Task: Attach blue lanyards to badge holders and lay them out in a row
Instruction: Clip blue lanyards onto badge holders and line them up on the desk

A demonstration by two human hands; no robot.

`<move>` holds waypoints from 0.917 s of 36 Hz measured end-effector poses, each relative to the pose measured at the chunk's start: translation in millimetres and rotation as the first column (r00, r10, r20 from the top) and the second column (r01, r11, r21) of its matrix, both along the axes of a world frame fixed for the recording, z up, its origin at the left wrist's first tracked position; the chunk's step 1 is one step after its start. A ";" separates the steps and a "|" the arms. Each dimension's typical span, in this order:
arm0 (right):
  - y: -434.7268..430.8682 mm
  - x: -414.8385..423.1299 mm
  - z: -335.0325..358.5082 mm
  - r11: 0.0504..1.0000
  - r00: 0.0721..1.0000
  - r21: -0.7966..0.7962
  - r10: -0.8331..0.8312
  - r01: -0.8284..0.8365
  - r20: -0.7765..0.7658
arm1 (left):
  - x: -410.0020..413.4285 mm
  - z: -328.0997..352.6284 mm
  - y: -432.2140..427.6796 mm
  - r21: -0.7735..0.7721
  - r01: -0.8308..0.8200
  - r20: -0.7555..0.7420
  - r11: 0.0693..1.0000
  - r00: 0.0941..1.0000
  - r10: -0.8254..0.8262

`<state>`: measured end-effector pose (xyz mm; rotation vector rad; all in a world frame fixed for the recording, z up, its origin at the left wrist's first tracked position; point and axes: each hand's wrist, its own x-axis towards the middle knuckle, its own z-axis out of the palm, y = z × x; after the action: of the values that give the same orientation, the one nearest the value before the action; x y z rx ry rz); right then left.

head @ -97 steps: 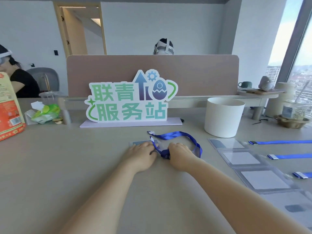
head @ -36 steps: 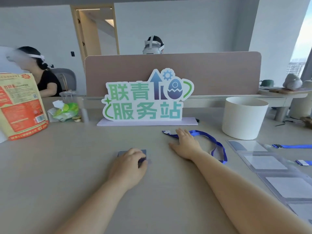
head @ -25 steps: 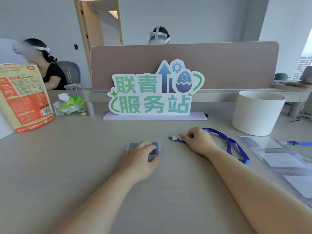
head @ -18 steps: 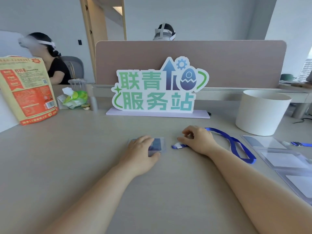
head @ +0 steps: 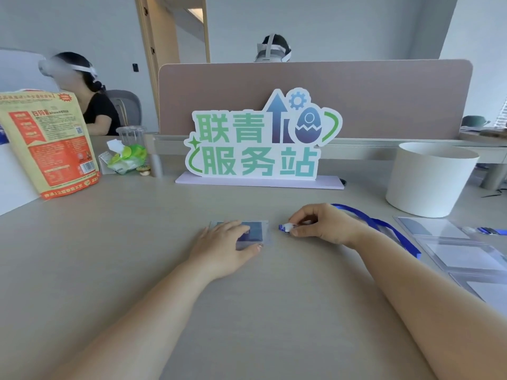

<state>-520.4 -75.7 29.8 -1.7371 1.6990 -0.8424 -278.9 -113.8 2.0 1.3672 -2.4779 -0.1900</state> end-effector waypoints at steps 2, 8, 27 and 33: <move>-0.7 4.0 -0.3 1.000 1.000 -0.017 -0.005 0.005 0.016 | 0.2 0.2 -1.0 0.015 -0.006 -0.004 1.000 1.000 0.006; -4.4 12.2 -5.3 0.993 0.998 -0.104 -0.050 0.048 -0.022 | 1.9 3.6 -1.9 0.026 -0.027 -0.001 0.999 1.000 0.027; -9.3 32.5 -12.6 0.981 0.965 -0.140 0.096 -0.133 -0.244 | 3.7 4.3 -4.8 0.092 -0.059 0.020 0.994 0.998 0.057; -11.6 35.0 -16.5 0.987 0.967 -0.128 0.064 -0.098 -0.248 | 3.2 6.1 -2.6 0.122 -0.108 -0.043 0.987 0.993 0.114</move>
<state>-485.5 -87.3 13.3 -2.0631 1.7440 -0.7519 -275.7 -116.4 8.1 1.5246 -2.3753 -0.3476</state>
